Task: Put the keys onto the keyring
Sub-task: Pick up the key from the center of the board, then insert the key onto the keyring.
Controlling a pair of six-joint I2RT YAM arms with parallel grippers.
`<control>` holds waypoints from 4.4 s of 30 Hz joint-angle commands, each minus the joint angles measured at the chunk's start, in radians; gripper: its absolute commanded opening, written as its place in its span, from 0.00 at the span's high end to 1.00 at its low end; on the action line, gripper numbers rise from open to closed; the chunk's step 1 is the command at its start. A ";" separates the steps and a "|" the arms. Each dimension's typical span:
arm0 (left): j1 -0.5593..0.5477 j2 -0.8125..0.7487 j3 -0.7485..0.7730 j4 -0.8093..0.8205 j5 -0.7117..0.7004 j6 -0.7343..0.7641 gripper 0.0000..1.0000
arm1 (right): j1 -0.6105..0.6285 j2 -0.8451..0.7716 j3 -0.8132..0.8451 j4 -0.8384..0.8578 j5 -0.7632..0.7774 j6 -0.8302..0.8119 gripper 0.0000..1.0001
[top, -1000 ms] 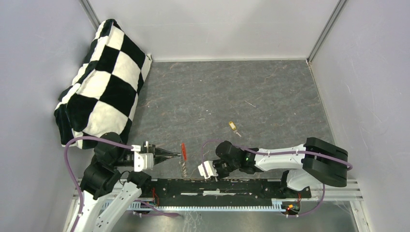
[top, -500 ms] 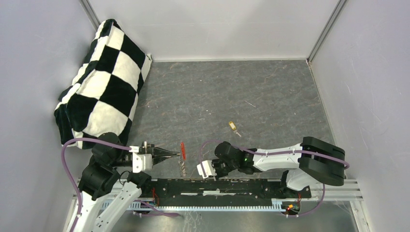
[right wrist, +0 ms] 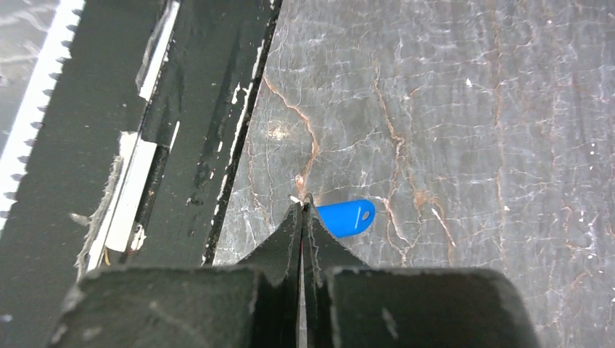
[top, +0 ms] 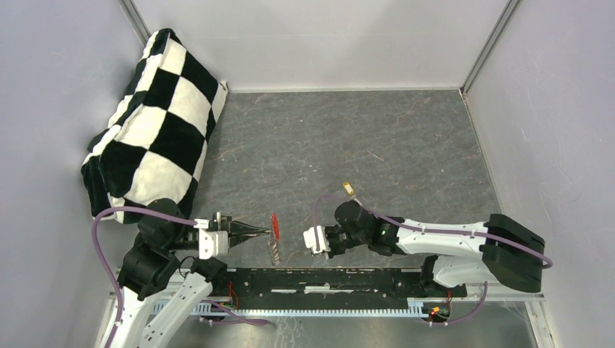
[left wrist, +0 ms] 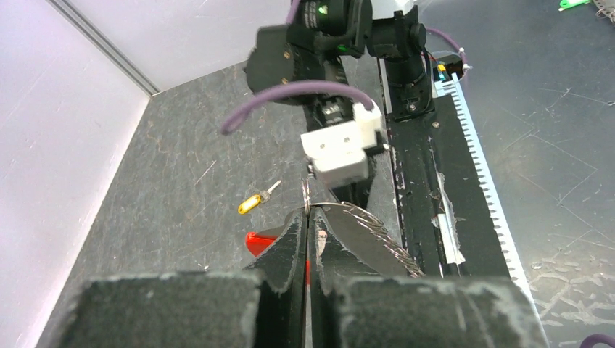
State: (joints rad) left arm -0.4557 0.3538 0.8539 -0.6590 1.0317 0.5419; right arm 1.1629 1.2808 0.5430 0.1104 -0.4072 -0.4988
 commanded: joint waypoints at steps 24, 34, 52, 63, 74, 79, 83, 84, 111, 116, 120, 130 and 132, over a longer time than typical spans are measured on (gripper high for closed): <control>-0.002 0.105 -0.011 -0.079 0.181 0.147 0.98 | -0.204 -0.028 0.615 -0.429 -0.662 -0.166 1.00; -0.002 0.122 -0.024 -0.036 0.205 0.179 0.98 | -0.201 -0.025 0.678 -0.452 -0.718 -0.272 1.00; -0.002 0.128 -0.038 0.053 0.193 0.100 0.98 | -0.128 0.036 0.787 -0.552 -0.706 -0.352 1.00; -0.001 0.116 -0.036 0.052 0.188 0.095 0.98 | -0.116 0.047 0.804 -0.570 -0.690 -0.356 1.00; -0.001 0.114 -0.036 0.035 0.184 0.108 0.98 | -0.111 0.059 0.818 -0.566 -0.692 -0.345 1.00; -0.002 0.117 -0.036 0.030 0.183 0.115 0.98 | -0.108 0.060 0.819 -0.554 -0.694 -0.334 1.00; -0.001 0.115 -0.038 0.029 0.182 0.118 0.98 | -0.106 0.058 0.818 -0.547 -0.694 -0.330 1.00; -0.001 0.116 -0.037 0.029 0.181 0.118 0.98 | -0.106 0.058 0.818 -0.544 -0.694 -0.327 1.00; -0.001 0.122 -0.039 0.013 0.180 0.144 0.98 | -0.088 0.087 0.824 -0.435 -0.707 -0.234 1.00; -0.001 0.120 -0.040 0.012 0.179 0.144 0.98 | -0.082 0.101 0.825 -0.415 -0.696 -0.208 1.00; -0.001 0.120 -0.037 0.011 0.180 0.144 0.98 | -0.077 0.109 0.828 -0.406 -0.688 -0.193 1.00; -0.001 0.125 -0.024 0.028 0.179 0.144 0.98 | -0.067 0.142 0.842 -0.378 -0.610 -0.113 1.00; -0.001 0.120 -0.029 0.064 0.172 0.119 0.98 | -0.064 0.146 0.842 -0.385 -0.611 -0.106 1.00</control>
State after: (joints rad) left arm -0.4561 0.4767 0.8135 -0.6830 1.2068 0.6594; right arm 1.0821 1.4033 1.3445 -0.3004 -1.0458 -0.6430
